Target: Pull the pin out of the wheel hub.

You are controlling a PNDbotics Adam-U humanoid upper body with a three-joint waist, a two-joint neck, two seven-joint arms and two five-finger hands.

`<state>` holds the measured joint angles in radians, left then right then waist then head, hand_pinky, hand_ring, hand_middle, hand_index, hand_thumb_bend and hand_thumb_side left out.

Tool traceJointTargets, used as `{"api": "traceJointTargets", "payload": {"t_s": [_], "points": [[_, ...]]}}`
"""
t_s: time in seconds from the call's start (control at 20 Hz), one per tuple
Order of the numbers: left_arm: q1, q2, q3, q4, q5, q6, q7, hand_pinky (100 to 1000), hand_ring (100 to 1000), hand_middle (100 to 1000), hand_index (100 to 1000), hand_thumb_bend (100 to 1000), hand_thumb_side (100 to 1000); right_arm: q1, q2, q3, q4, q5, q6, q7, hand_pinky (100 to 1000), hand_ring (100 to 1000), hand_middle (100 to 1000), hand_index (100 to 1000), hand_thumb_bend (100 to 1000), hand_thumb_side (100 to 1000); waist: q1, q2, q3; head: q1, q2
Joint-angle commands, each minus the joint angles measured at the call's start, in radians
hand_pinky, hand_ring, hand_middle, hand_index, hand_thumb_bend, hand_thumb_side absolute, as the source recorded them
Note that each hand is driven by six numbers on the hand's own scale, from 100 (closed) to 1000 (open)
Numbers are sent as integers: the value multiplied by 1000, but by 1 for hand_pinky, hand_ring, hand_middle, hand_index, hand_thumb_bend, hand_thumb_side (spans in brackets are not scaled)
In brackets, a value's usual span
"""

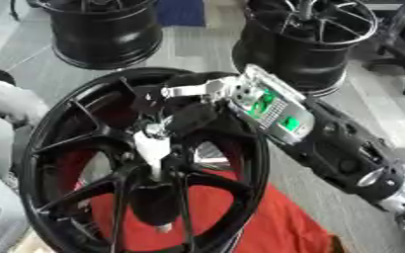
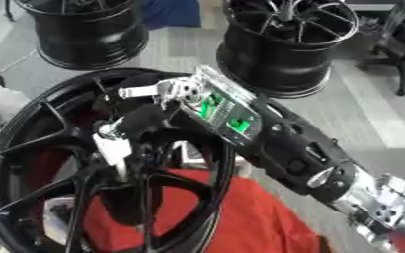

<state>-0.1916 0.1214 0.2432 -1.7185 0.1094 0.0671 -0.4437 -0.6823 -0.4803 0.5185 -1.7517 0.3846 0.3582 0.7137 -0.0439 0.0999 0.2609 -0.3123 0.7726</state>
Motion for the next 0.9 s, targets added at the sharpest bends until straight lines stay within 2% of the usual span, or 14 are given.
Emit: {"api": "traceJointTargets", "payload": {"t_s": [0.05,0.35,0.9], "points": [[-11,10,-2,-13,1,-2,-4,610,617,623,740,100,857,-15,-20,-6,-43,-12,0,16,883,895,891,982,100,749,6,-8,-1,-1,-3],[-10,11,0,-12,0,-4,-4,610,617,623,740,100,856,-14,-34,-1,-103,-43,15,51,887,897,891,985,100,768,5,-8,-3,-1,-3],[-11,9,-5,-13,1,-2,-11,610,620,624,740,100,858,-10,-26,12,-82,43,5,116,908,922,918,998,100,734,5,-9,1,-23,-3]]}}
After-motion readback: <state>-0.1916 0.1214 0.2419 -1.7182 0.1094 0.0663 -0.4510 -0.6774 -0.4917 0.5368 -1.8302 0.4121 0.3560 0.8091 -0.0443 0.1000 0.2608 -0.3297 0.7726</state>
